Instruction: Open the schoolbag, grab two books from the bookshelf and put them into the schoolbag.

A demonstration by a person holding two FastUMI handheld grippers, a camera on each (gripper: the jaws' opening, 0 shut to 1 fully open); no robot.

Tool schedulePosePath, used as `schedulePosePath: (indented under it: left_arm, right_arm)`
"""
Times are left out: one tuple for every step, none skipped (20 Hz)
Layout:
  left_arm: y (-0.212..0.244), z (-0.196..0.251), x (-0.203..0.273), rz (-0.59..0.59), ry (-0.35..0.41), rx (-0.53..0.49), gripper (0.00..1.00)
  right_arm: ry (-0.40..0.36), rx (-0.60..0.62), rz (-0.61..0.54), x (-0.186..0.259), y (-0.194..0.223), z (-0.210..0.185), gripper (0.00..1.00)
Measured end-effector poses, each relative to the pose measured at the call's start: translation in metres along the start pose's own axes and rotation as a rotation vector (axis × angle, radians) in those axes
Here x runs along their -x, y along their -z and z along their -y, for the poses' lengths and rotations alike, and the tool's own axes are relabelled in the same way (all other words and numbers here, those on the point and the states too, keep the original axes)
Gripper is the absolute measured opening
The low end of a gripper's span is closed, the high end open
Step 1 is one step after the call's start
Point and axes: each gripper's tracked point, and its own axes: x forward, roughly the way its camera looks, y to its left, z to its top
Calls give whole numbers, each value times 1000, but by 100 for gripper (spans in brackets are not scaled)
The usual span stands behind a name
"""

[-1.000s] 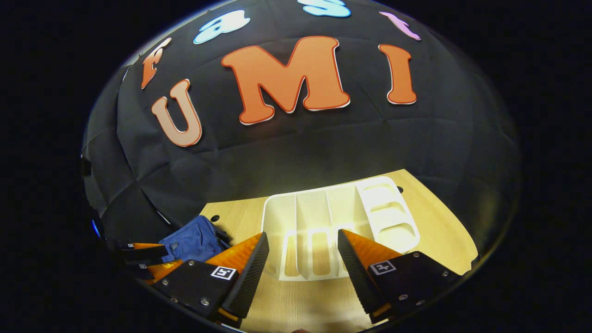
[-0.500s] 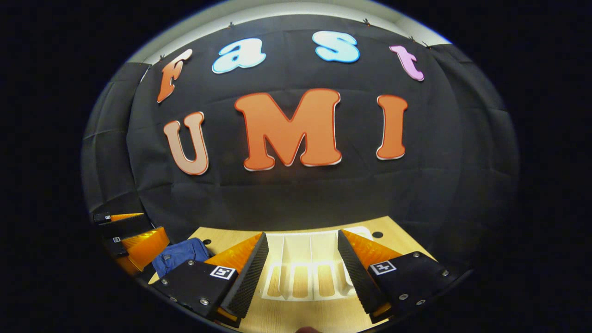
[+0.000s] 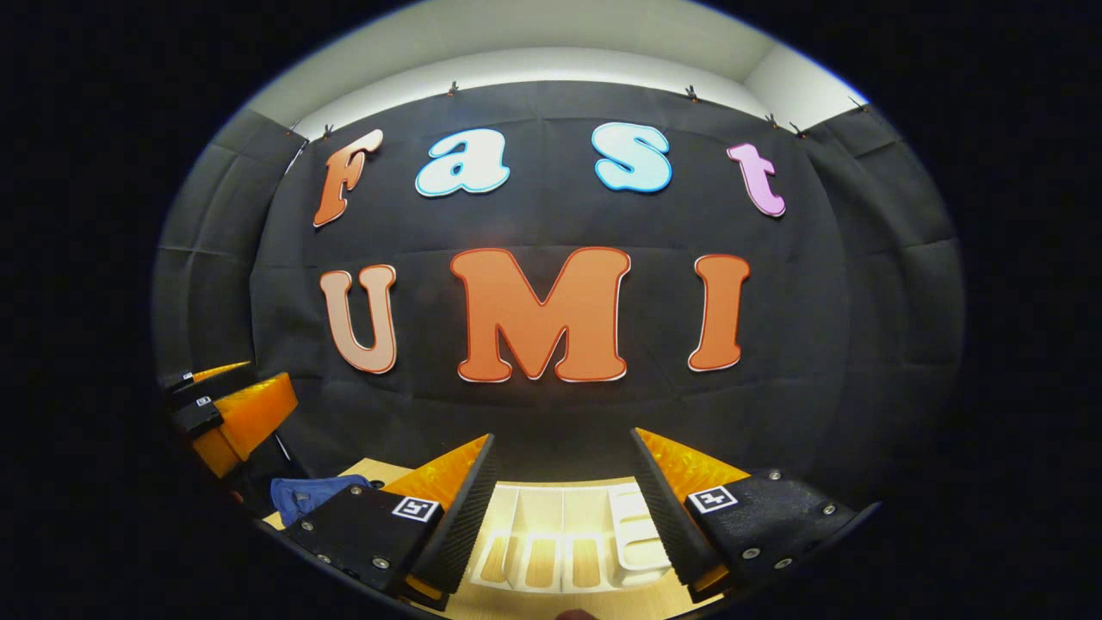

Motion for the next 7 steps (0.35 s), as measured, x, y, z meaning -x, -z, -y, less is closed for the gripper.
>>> schedulePosePath:
  left_arm:
    - [0, 2, 0, 11, 2, 23, 88]
    - [0, 1, 4, 16, 1, 38, 88]
    - [3, -2, -1, 17, -8, 41, 88]
    - [6, -2, -1, 10, -13, 33, 87]
    - [10, -2, -1, 4, -17, 29, 88]
    - [12, 0, -2, 4, -15, 25, 88]
    - [14, 0, -2, 1, -17, 23, 90]
  right_arm:
    - [6, 8, 0, -1, 0, 4, 89]
    - [8, 8, -6, -2, 2, 6, 89]
    - [10, -3, -19, -4, 5, 8, 89]
    - [14, -20, -32, -5, 7, 12, 89]
    - [18, -35, -28, -4, 5, 15, 89]
    - [28, -39, -17, -5, 1, 18, 89]
    - [33, -37, -5, -7, -1, 21, 89]
